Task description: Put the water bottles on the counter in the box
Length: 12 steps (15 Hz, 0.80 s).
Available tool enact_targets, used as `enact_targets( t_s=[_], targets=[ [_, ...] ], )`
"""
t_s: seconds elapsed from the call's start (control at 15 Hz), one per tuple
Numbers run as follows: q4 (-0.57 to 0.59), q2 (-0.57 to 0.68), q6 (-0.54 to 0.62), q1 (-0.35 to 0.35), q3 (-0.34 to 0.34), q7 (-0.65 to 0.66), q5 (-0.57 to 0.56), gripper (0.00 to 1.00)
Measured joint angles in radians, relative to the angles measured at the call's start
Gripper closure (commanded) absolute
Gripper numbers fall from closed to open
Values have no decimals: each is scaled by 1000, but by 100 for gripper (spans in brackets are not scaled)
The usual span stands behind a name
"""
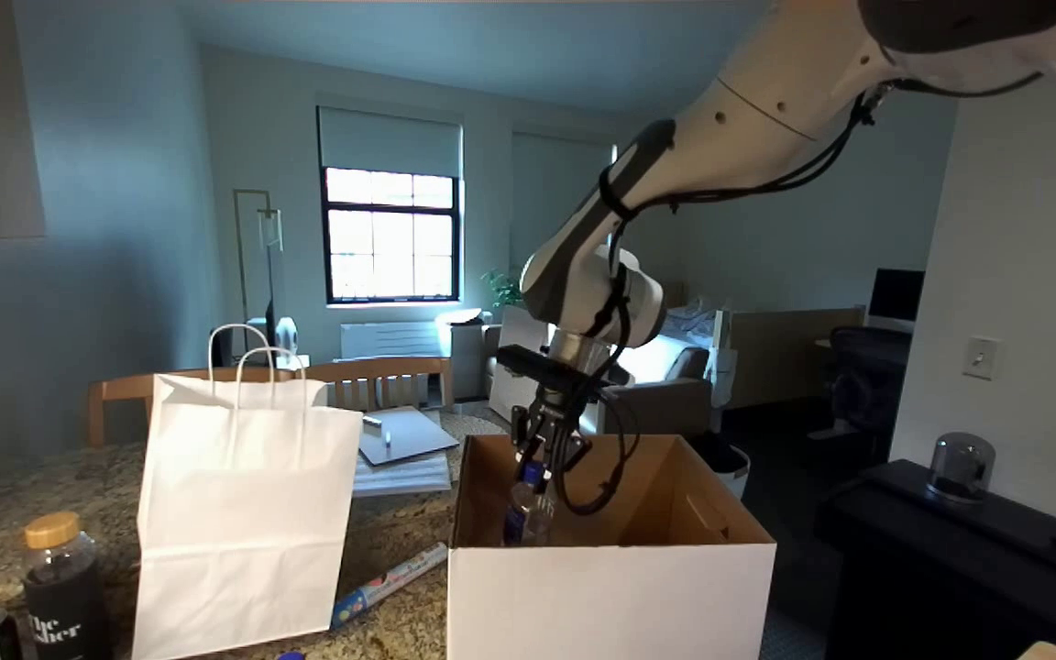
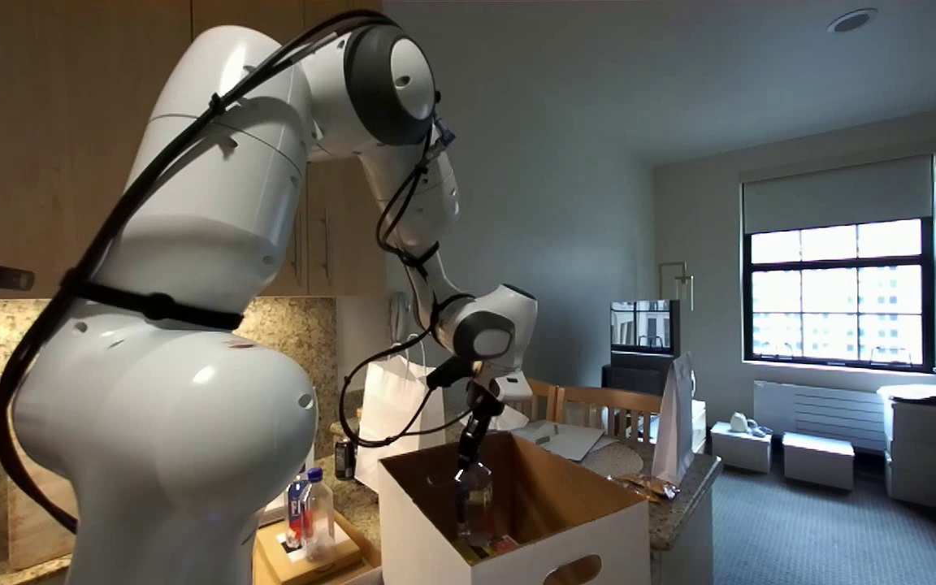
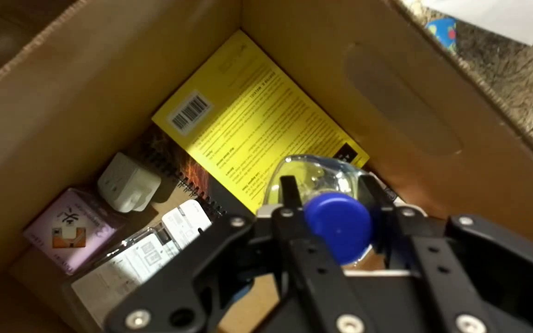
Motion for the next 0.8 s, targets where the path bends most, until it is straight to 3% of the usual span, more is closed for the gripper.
enact_targets(
  t_s=[0.33, 0.67, 0.8],
  targets=[
    [-9, 113, 89, 0, 33, -35, 140, 85],
    [-3, 115, 90, 0, 39, -62, 211, 86],
    [-2, 115, 86, 0, 39, -62, 211, 38]
  ],
)
